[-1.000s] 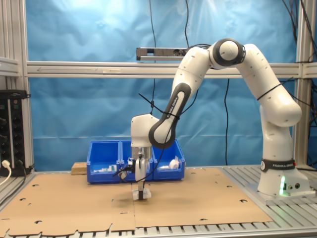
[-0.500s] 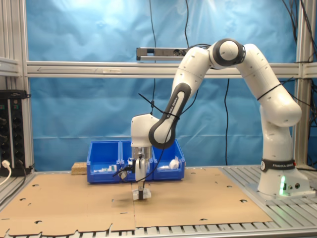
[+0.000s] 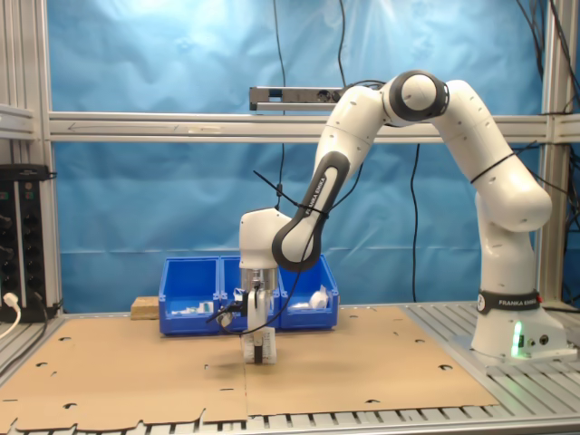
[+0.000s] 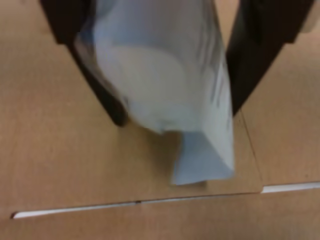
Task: Pick and place sorting task of medical equipment.
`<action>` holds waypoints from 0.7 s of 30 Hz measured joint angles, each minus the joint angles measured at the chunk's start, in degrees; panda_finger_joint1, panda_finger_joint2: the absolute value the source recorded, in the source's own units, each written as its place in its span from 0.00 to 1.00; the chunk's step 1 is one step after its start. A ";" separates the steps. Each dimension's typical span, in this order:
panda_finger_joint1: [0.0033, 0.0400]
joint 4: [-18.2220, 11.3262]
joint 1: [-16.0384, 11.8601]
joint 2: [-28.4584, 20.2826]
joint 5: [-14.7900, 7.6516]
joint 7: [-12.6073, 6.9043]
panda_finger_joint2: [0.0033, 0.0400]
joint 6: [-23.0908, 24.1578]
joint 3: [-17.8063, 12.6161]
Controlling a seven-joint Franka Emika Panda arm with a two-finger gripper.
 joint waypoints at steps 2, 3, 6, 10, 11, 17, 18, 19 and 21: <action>0.64 0.00 0.00 0.00 0.00 0.00 0.64 0.00 0.00; 0.64 0.00 0.00 0.00 0.00 0.00 0.64 0.00 0.00; 0.20 0.00 0.00 0.00 0.00 0.00 0.20 0.00 0.00; 0.08 0.00 0.00 0.00 0.00 0.00 0.08 0.00 0.00; 0.08 0.00 0.00 -0.01 0.00 0.00 0.08 0.00 0.00; 0.08 -0.08 0.00 -0.37 0.00 0.00 0.08 0.00 0.00; 0.08 -0.19 0.00 -0.78 0.00 0.00 0.08 0.00 0.00; 0.08 -0.25 0.00 -1.05 0.00 0.00 0.08 0.00 0.00; 0.08 -0.37 0.00 -1.76 0.00 0.00 0.08 0.00 0.00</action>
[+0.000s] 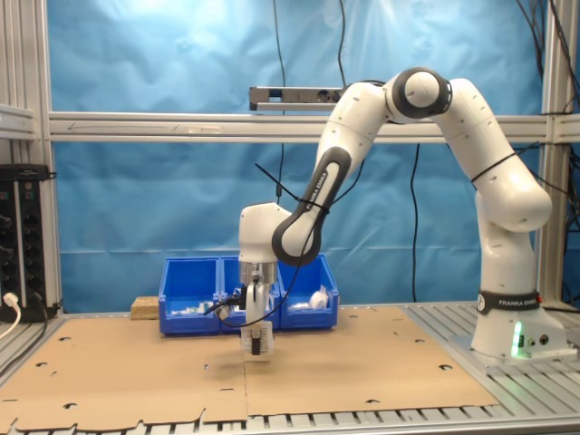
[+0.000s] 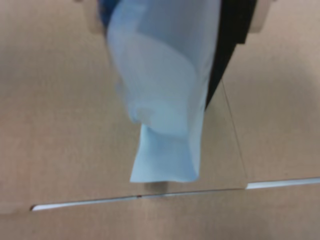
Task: Pick and place sorting task of medical equipment.
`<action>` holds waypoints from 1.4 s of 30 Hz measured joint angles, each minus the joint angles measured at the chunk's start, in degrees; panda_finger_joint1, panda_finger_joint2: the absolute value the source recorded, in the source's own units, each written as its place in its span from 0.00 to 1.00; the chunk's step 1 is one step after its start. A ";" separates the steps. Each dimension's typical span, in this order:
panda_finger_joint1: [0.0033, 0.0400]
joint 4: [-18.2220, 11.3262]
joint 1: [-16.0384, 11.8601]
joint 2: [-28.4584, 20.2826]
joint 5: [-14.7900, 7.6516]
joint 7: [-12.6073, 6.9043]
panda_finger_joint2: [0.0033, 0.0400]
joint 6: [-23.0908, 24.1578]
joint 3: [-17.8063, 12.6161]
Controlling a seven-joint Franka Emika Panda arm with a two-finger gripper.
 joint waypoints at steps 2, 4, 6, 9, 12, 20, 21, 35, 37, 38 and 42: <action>0.08 -0.16 0.00 -0.89 0.00 0.00 0.08 0.00 0.00; 0.08 -0.42 0.00 -2.02 0.00 0.00 0.08 -0.01 0.00; 0.08 -0.81 -0.02 -3.34 0.00 0.00 0.08 -0.07 0.00; 0.08 -1.48 -0.08 -5.56 0.00 0.00 0.08 -0.34 0.00; 0.08 -2.31 -0.29 -8.20 0.00 0.00 0.08 -1.24 0.07; 0.08 -4.24 -1.95 -16.81 0.00 0.00 0.08 -7.06 0.31; 0.08 -4.37 -2.33 -17.92 0.00 0.00 0.08 -8.10 0.36; 0.08 -4.51 -13.84 -30.14 0.00 0.00 0.08 -22.88 1.05; 0.08 -4.51 -15.98 -30.67 0.00 0.00 0.08 -24.12 1.01; 0.08 -4.51 -17.04 -30.84 0.00 0.00 0.08 -24.71 0.99; 0.08 -4.52 -21.07 -31.13 0.00 0.00 0.08 -26.68 0.82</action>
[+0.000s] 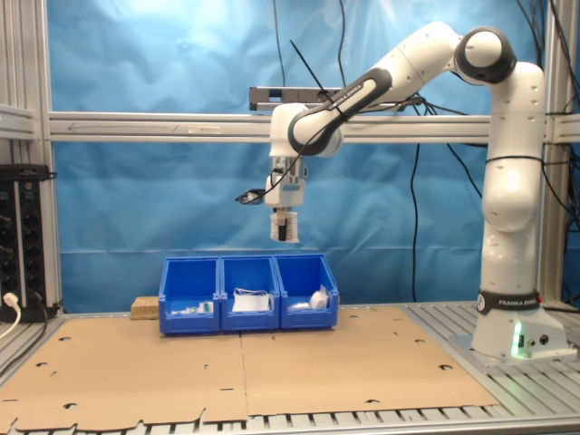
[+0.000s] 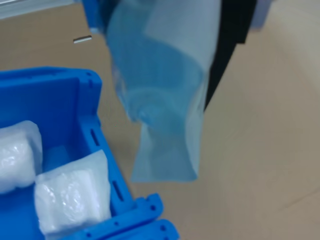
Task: Pick and place sorting task of medical equipment.
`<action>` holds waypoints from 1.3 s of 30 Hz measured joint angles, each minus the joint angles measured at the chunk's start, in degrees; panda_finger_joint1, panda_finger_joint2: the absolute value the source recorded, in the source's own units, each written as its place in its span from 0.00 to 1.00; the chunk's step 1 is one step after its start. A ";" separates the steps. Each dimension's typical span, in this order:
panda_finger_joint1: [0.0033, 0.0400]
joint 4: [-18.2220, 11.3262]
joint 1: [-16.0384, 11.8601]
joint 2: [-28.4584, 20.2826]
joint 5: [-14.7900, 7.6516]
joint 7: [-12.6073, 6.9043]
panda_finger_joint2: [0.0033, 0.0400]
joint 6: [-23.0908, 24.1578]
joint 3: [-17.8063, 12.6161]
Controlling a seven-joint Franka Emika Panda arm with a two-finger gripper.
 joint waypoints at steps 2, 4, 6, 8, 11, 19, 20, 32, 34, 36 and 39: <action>0.08 -0.06 -1.75 0.00 0.00 0.00 0.08 -0.82 -0.11; 0.08 -0.20 -3.27 0.00 0.00 0.00 0.08 -1.54 -0.27; 0.08 -0.42 -4.50 0.00 0.00 0.00 0.08 -2.13 -0.51; 0.08 -0.69 -5.47 0.01 0.00 0.00 0.08 -2.72 -0.77; 0.08 -0.99 -6.57 0.17 0.00 0.00 0.08 -3.35 -1.14; 0.08 -1.34 -8.01 2.55 0.00 0.00 0.08 -2.68 -1.70; 0.08 -1.36 -8.04 2.99 0.00 0.00 0.08 -2.30 -1.70; 0.08 -1.66 -8.06 8.22 0.00 0.00 0.08 3.33 -1.70; 0.08 -1.80 -8.06 8.99 0.00 0.00 0.08 4.23 -1.70; 0.08 -1.97 -8.06 9.64 0.00 0.00 0.08 5.16 -1.70; 0.08 -2.24 -8.06 10.84 0.00 0.00 0.08 7.11 -1.70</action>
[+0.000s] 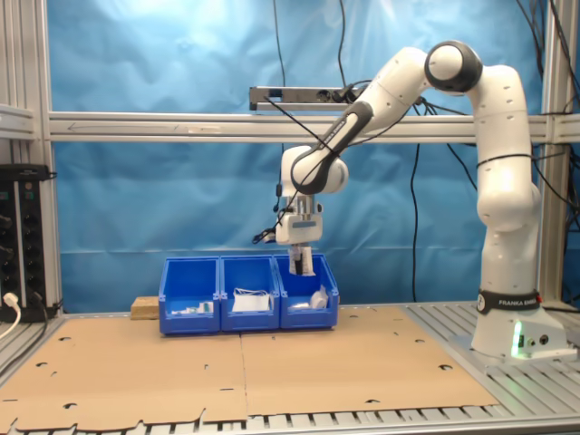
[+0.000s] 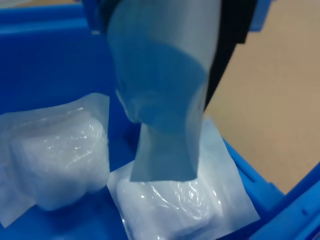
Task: Pick and place sorting task of medical equipment.
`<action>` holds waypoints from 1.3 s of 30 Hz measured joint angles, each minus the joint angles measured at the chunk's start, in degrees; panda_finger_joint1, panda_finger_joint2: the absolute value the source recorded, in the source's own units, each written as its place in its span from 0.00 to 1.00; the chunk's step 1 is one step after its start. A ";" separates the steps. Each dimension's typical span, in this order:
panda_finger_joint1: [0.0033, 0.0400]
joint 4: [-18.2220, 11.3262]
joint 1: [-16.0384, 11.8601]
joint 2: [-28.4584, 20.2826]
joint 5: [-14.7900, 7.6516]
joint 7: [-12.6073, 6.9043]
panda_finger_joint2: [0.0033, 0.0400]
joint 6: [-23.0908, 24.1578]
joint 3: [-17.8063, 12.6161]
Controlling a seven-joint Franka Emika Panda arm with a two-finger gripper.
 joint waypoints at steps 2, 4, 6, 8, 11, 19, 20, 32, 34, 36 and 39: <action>0.08 -0.04 0.00 0.57 0.00 0.00 0.08 1.01 0.00; 0.08 -0.08 0.00 1.11 0.00 0.00 0.08 1.95 0.00; 0.08 -0.11 0.00 1.59 0.00 0.00 0.08 2.79 0.00; 0.08 -0.14 0.00 2.01 0.00 0.00 0.08 3.55 0.00; 0.08 -0.21 0.00 2.46 0.00 0.00 0.08 4.44 0.00; 0.08 -0.30 0.00 2.92 0.00 0.00 0.08 6.22 0.00; 0.08 -0.30 0.00 2.94 0.00 0.00 0.08 6.37 0.00; 0.08 -0.31 0.00 2.98 0.00 0.00 0.08 7.67 0.00; 0.08 -0.31 0.00 2.98 0.00 0.00 0.08 7.87 0.00; 0.08 -0.31 0.00 2.98 0.00 0.00 0.08 8.06 0.00; 0.08 -0.31 0.00 2.98 0.00 0.00 0.08 8.29 0.00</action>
